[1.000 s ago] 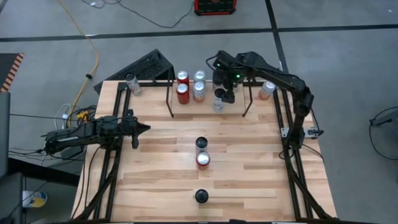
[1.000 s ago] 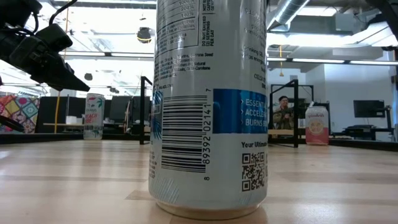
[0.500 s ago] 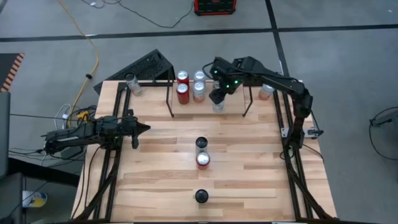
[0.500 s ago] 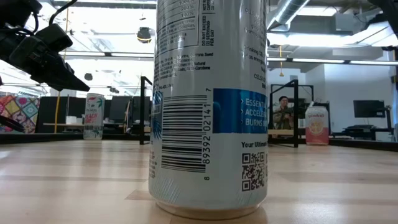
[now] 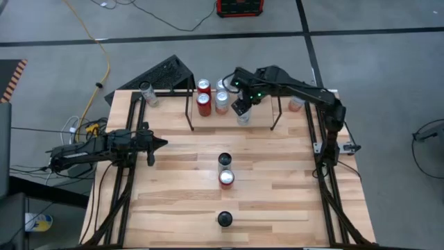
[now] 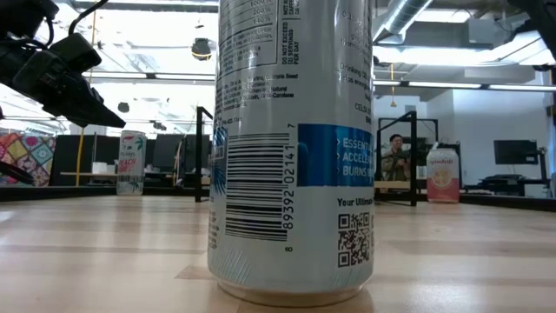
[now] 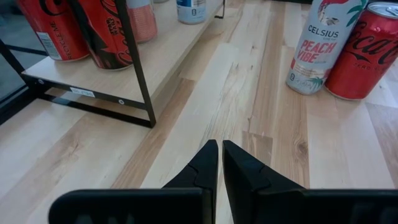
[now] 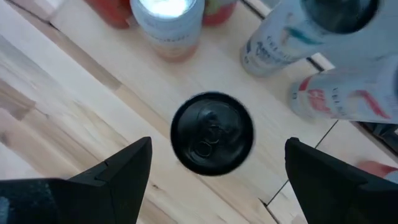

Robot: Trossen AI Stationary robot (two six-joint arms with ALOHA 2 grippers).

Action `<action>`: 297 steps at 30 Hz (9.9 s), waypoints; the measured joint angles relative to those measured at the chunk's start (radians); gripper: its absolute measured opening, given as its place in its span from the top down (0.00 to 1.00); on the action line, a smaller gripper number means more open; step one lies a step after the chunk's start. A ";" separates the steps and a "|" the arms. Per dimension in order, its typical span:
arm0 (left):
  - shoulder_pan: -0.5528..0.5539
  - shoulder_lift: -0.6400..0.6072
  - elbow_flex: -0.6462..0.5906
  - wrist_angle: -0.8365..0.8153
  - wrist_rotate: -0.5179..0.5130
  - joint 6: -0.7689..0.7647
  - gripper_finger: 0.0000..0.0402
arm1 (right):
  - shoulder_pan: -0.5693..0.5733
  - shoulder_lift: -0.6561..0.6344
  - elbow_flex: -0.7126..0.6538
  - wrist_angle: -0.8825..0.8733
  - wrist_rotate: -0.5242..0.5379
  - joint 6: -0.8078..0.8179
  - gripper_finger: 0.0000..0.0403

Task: Place canned beverage on shelf
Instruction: Put the right white blue soda can on the shelf aligned with the other white blue soda can, then put the bottom white pink soda can on the shelf aligned with the other white pink soda can

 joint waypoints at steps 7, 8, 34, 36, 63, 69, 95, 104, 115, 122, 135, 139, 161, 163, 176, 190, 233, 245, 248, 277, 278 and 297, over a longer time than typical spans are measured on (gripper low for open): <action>0.000 0.000 0.000 0.000 0.000 0.000 0.97 | 0.005 0.060 0.000 0.017 -0.001 -0.028 0.15; 0.000 0.000 0.000 0.000 0.000 0.000 0.97 | 0.006 0.062 0.000 0.014 -0.001 -0.033 0.15; 0.000 0.000 0.000 0.000 0.000 0.000 0.97 | -0.025 0.077 0.000 -0.016 -0.058 0.014 0.31; 0.000 0.000 0.000 0.000 0.000 0.000 0.97 | -0.025 0.077 0.000 -0.021 -0.059 0.010 0.33; 0.000 0.000 0.000 0.000 0.000 0.000 0.97 | -0.131 0.076 0.000 0.020 -0.059 -0.308 0.42; 0.000 0.000 0.000 0.000 0.000 0.000 0.97 | -0.148 0.076 0.000 0.052 -0.067 -0.364 0.42; 0.000 0.000 0.000 0.000 0.000 0.000 0.97 | -0.170 0.077 0.000 0.092 -0.147 -0.387 0.42; 0.000 0.000 0.000 0.000 0.000 0.000 0.97 | -0.172 0.077 0.000 0.092 -0.149 -0.412 0.42; 0.000 0.000 0.000 0.000 0.000 0.000 0.97 | -0.190 0.077 0.000 0.093 -0.158 -0.416 0.42; 0.000 0.000 0.000 0.000 0.000 0.000 0.97 | -0.195 0.077 0.000 0.115 -0.165 -0.427 0.42; 0.000 0.000 0.000 0.000 0.000 0.000 0.97 | -0.197 0.077 0.000 0.119 -0.166 -0.428 0.42; 0.000 0.000 0.000 0.000 0.000 0.000 0.97 | -0.197 0.077 0.000 0.111 -0.165 -0.428 0.42; 0.000 0.000 0.000 0.000 0.000 0.000 0.97 | -0.216 0.110 0.006 0.116 -0.181 -0.408 0.42; 0.000 0.000 0.000 0.000 0.001 0.001 0.97 | -0.214 0.116 0.007 0.117 -0.181 -0.419 0.42; 0.000 0.000 0.000 0.000 0.002 0.001 0.97 | -0.201 0.099 0.001 0.115 -0.158 -0.428 0.39; 0.000 0.000 0.000 0.000 0.003 0.000 0.97 | -0.201 0.099 -0.001 0.103 -0.150 -0.402 0.31; 0.000 0.000 0.000 0.000 0.003 0.000 0.97 | -0.064 -0.005 0.323 -0.208 -0.401 -0.480 0.09; 0.000 0.000 0.000 0.000 0.003 0.000 0.97 | 0.194 -0.269 0.231 -0.209 -0.199 -0.417 0.15; 0.000 0.000 0.000 0.000 0.003 0.000 0.97 | 0.235 -0.346 0.141 -0.205 -0.119 -0.347 0.17; 0.000 0.000 0.000 0.000 0.003 0.000 0.97 | 0.660 -0.307 -0.572 0.932 -0.388 -0.125 0.17; 0.000 0.000 0.000 0.000 0.003 0.000 0.97 | 0.679 -0.300 -0.572 0.968 -0.414 -0.105 0.17; 0.000 0.000 0.000 0.000 0.003 0.000 0.97 | 0.865 -0.210 -0.572 1.049 -0.025 -0.057 0.17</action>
